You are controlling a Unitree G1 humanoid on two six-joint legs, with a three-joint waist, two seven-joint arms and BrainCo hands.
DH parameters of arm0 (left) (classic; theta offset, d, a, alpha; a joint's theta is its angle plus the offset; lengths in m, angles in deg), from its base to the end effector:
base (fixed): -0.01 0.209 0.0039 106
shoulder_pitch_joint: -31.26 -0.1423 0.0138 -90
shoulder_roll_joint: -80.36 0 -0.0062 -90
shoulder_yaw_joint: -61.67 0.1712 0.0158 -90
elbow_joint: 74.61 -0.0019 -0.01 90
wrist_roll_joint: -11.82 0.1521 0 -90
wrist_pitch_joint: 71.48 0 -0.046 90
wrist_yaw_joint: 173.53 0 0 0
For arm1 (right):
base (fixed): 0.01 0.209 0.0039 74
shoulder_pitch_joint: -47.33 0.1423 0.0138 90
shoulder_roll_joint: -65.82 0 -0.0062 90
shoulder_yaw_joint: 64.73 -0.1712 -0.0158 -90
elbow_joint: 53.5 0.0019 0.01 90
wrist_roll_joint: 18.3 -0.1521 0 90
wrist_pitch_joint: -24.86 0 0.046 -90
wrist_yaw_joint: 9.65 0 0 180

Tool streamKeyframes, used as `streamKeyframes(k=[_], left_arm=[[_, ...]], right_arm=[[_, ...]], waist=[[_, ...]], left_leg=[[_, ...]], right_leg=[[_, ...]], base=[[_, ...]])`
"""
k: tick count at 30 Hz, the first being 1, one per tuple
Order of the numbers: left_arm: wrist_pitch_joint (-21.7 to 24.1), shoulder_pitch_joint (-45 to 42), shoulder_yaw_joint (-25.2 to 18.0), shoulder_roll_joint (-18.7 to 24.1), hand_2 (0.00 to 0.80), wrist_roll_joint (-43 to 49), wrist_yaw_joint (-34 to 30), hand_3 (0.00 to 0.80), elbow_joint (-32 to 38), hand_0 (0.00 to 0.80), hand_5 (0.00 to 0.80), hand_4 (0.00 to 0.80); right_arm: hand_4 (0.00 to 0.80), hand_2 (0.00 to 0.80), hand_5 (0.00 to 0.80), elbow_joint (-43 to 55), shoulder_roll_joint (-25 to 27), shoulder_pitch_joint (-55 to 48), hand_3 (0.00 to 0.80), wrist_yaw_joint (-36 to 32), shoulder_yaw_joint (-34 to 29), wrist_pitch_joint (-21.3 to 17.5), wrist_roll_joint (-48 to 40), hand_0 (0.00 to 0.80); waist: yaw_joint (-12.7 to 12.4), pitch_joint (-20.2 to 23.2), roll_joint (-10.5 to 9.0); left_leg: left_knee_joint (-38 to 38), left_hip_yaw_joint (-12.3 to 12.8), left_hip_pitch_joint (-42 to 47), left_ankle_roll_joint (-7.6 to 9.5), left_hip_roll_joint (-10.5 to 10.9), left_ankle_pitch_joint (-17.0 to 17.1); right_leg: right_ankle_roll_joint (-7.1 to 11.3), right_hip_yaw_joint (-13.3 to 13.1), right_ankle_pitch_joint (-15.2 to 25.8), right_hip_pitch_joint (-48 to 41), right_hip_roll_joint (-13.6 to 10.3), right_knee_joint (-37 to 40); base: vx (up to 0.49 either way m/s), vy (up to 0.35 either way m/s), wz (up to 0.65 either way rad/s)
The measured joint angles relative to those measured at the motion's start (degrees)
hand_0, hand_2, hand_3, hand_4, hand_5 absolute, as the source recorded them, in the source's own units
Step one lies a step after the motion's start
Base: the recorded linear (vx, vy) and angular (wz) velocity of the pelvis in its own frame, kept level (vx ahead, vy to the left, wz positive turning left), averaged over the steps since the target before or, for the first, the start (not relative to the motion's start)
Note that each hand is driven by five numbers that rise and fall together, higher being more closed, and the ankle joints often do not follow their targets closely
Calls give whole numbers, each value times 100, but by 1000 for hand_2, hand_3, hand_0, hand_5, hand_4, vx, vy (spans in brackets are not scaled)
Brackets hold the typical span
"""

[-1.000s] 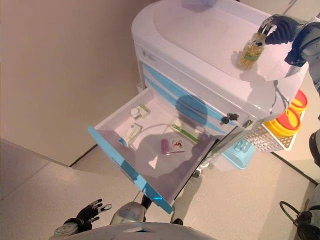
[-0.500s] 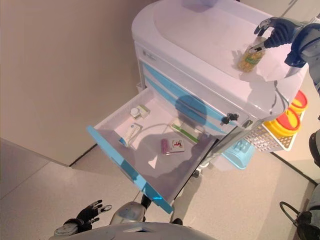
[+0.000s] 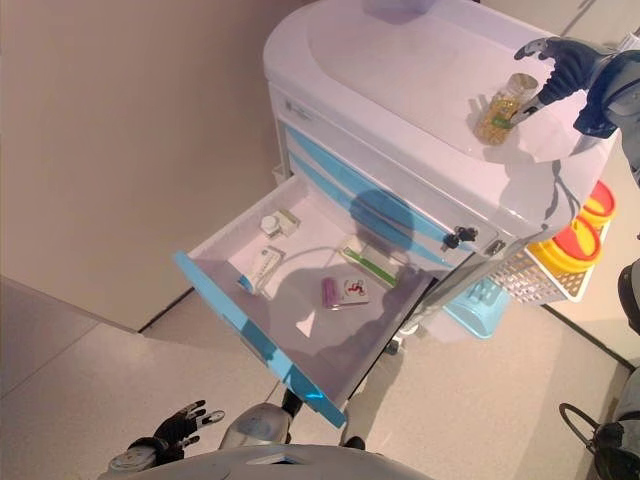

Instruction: Open the drawer and pick up the medicine

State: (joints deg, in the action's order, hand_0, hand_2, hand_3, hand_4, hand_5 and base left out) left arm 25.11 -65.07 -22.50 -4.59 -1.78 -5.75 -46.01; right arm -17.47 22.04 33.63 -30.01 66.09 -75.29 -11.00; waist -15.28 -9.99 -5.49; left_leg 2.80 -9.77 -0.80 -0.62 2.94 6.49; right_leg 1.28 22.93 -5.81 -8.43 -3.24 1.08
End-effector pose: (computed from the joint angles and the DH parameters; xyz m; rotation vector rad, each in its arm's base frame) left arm 0.0696 0.2665 -0.0987 0.0694 1.0560 0.0462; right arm 0.3190 -0.3081 0.3237 -1.3838 -0.0051 -0.0104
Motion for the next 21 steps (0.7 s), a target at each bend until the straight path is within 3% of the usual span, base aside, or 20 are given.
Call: streamKeyframes(k=[8, 16, 21], left_arm=[[25, 10, 0, 5, 0, 4, -10, 0, -16, 0, 0, 0], [114, 40, 0, 12, 0, 30, -68, 0, -96, 0, 0, 0], [125, 113, 24, 21, 0, 184, -76, 0, -145, 0, 0, 0]], right_arm=[[0, 0, 0, 213, 284, 76, 0, 468, -359, 216, -1326, 0], [0, 0, 0, 1026, 424, 51, 0, 1176, -1058, 291, -2541, 0], [0, 0, 0, 1985, 408, -1362, 0, 1640, -2546, 202, -3324, 0]], waist=[[87, -3, -5], [415, -3, -9], [714, -2, -15]], left_leg=[[54, 34, 27, 13, -3, 12], [165, 358, 188, 26, -90, 18], [193, 739, 276, 65, -123, -10]], right_leg=[[2, -44, -1, 9, -10, 1], [12, -330, 10, 23, -8, -10], [27, -784, 55, 114, -11, -34]], base=[[-6, -3, -1], [-25, -5, -16], [-29, 1, -32]])
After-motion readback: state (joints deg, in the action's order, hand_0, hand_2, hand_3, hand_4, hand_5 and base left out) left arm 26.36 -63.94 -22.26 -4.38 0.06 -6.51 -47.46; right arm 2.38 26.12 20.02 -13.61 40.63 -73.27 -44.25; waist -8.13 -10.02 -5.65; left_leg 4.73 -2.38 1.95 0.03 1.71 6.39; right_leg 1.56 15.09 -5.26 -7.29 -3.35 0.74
